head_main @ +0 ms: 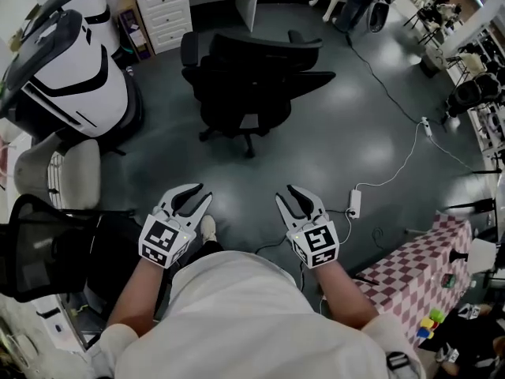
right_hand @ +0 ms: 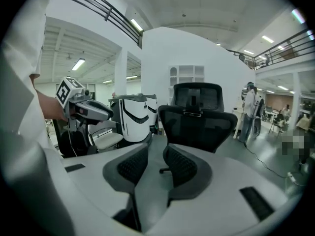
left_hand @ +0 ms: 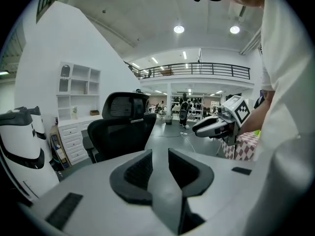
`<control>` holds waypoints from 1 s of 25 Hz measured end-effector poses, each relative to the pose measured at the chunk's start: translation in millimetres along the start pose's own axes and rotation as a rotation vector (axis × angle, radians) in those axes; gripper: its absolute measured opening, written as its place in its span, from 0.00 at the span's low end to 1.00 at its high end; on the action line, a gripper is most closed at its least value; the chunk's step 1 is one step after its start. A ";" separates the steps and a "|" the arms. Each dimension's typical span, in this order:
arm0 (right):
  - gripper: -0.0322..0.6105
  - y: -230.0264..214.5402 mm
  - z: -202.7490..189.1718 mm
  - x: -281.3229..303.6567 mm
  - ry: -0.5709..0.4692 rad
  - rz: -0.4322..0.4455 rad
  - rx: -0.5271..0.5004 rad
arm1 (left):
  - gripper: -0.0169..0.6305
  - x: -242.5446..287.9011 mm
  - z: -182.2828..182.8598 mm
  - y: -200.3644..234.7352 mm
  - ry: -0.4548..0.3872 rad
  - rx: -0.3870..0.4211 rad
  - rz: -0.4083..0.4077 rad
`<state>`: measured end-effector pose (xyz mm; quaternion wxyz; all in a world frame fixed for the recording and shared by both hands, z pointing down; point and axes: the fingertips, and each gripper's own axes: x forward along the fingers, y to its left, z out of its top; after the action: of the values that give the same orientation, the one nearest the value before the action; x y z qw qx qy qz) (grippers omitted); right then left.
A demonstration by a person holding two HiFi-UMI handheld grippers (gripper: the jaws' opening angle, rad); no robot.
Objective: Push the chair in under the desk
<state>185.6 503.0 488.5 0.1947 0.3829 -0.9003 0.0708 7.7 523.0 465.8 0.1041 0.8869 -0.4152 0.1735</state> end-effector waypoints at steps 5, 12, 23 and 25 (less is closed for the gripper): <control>0.24 -11.7 20.8 43.4 0.006 -0.058 0.036 | 0.18 10.2 8.3 52.9 -0.003 0.032 -0.037; 0.26 -30.6 55.6 89.6 -0.017 -0.158 0.060 | 0.19 14.5 13.2 110.6 0.003 0.078 -0.082; 0.37 -85.9 99.2 137.3 -0.068 -0.255 0.107 | 0.21 57.5 30.7 169.9 -0.006 0.105 -0.059; 0.40 -100.3 107.6 145.9 -0.078 -0.256 0.107 | 0.22 68.8 38.9 176.7 -0.006 0.104 -0.049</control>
<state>133.6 306.8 447.0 0.1463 0.5068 -0.8459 0.0785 -79.3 350.0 464.4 0.0608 0.9016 -0.3841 0.1897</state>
